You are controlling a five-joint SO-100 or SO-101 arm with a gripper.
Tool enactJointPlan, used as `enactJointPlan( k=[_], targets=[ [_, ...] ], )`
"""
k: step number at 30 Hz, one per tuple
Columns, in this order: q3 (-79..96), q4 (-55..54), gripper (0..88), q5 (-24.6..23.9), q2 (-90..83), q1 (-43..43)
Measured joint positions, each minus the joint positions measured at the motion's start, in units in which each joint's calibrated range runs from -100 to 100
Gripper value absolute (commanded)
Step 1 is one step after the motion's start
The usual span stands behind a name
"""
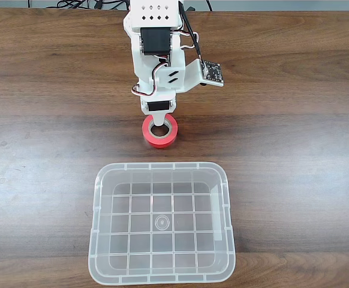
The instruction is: Grab the tape and place it in the box.
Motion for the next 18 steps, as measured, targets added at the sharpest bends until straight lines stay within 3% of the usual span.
enactJointPlan(
  k=[7, 18],
  targets=[
    [0.0, -0.76, 3.5, 0.0, 0.0, 0.0],
    [0.0, -0.76, 3.7, 0.0, 0.0, 0.0]
  ],
)
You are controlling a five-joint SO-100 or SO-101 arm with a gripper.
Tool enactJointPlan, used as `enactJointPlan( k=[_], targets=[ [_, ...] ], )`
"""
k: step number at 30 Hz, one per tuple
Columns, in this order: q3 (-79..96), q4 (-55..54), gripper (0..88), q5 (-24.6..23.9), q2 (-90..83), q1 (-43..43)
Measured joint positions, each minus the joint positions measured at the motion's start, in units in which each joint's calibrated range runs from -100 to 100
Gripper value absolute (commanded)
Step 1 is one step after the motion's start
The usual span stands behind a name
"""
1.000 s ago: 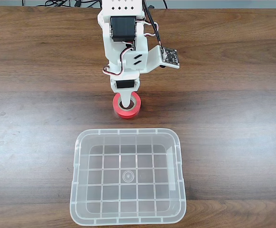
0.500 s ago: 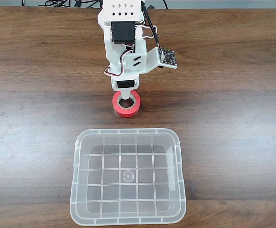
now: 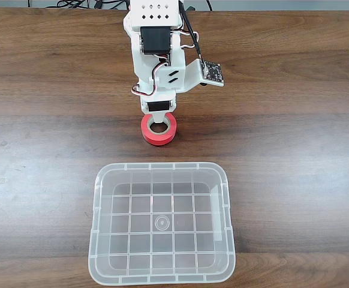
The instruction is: Grab the tape and place it in the box.
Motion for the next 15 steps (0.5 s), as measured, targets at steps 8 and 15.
enactJointPlan(
  k=[8, 15],
  targets=[
    [-6.05, 8.14, 4.0, 0.0, 0.0, 0.68],
    [-22.65, 19.24, 4.1, -0.05, -3.68, 1.2]
  ],
)
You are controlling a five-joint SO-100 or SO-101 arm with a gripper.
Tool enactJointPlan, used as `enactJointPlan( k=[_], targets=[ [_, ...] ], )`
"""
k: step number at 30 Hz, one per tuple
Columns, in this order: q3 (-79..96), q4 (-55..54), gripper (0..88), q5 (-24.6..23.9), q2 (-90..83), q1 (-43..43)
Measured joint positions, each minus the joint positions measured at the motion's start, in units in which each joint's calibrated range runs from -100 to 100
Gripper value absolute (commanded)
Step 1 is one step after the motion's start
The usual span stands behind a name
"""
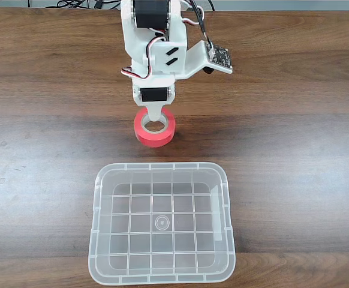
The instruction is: Grab the tape and place it in the box.
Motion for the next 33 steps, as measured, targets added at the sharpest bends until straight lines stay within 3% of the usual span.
enactJointPlan(
  k=[14, 22, 33],
  targets=[
    [-7.58, 6.61, 4.1, -0.16, -2.43, 0.0],
    [-24.37, 10.76, 4.1, -0.37, -2.09, -0.08],
    [-50.9, 11.27, 4.1, -0.52, 18.75, -1.8]
  ],
)
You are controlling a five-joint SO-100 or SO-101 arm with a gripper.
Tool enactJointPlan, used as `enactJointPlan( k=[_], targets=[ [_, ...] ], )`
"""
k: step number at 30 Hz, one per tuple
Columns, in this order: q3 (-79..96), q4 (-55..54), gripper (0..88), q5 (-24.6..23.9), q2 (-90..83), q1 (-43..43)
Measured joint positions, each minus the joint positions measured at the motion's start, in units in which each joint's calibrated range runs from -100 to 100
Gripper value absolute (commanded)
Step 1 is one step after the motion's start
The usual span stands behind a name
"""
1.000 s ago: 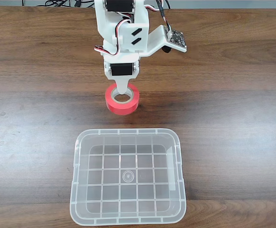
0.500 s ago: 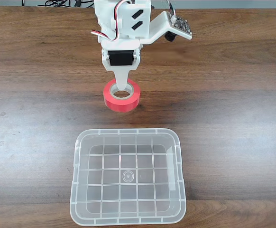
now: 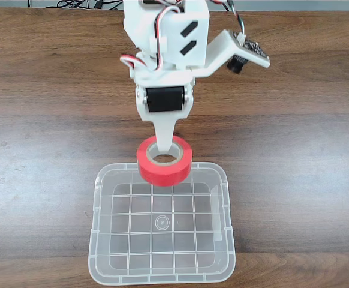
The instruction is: Grab the tape and place it in the box.
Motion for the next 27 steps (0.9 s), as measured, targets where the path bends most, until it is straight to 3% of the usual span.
enactJointPlan(
  k=[13, 22, 27],
  targets=[
    [-28.07, 0.0, 4.2, 0.0, 31.39, -1.65],
    [-34.66, 0.0, 4.5, 0.0, 38.26, -1.58],
    [-34.75, 0.0, 14.9, 0.0, 38.59, -1.58]
  ],
)
